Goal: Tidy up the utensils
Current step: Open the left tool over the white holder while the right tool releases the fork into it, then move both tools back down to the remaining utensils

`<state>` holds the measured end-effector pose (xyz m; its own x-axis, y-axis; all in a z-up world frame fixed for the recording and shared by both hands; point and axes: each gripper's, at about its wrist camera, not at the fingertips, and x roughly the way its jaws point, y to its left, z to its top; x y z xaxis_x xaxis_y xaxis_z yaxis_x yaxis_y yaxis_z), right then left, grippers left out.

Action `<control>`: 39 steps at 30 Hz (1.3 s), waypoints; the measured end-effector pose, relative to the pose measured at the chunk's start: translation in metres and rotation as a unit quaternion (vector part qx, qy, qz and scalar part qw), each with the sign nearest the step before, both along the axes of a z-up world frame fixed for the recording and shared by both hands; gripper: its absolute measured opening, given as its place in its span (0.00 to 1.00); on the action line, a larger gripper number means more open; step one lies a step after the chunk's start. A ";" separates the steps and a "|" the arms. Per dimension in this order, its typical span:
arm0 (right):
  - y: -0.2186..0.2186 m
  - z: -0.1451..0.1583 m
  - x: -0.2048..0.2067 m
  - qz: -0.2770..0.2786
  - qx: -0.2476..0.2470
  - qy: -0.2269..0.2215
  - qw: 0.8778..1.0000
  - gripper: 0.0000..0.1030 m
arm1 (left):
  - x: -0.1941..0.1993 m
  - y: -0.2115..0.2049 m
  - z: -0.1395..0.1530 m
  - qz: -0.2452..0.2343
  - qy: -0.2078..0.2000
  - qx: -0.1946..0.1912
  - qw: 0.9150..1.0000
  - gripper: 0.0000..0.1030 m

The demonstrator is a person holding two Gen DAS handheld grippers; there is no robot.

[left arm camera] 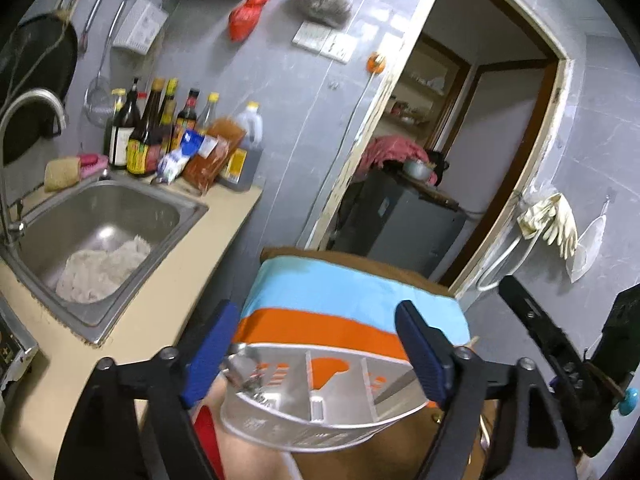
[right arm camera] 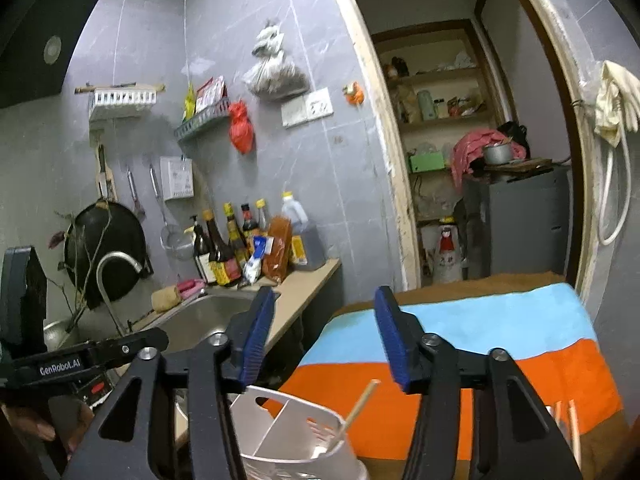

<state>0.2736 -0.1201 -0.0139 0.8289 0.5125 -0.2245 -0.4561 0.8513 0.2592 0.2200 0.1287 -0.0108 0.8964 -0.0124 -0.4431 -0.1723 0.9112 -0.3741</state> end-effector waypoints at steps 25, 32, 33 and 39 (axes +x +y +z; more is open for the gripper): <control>-0.163 0.042 -0.028 -0.107 -0.024 -0.049 0.993 0.99 | 0.004 -0.154 0.034 -0.040 -0.089 0.076 0.992 1.00; -0.211 0.021 -0.021 -0.120 -0.034 -0.016 0.992 0.99 | 0.005 -0.190 0.024 -0.058 -0.070 0.076 0.993 1.00; -0.218 0.017 -0.019 -0.122 -0.035 -0.010 0.992 0.99 | 0.006 -0.194 0.021 -0.061 -0.066 0.075 0.993 1.00; -0.247 -0.010 -0.007 -0.135 -0.040 0.024 0.990 0.99 | 0.013 -0.213 -0.001 -0.072 -0.033 0.063 0.995 1.00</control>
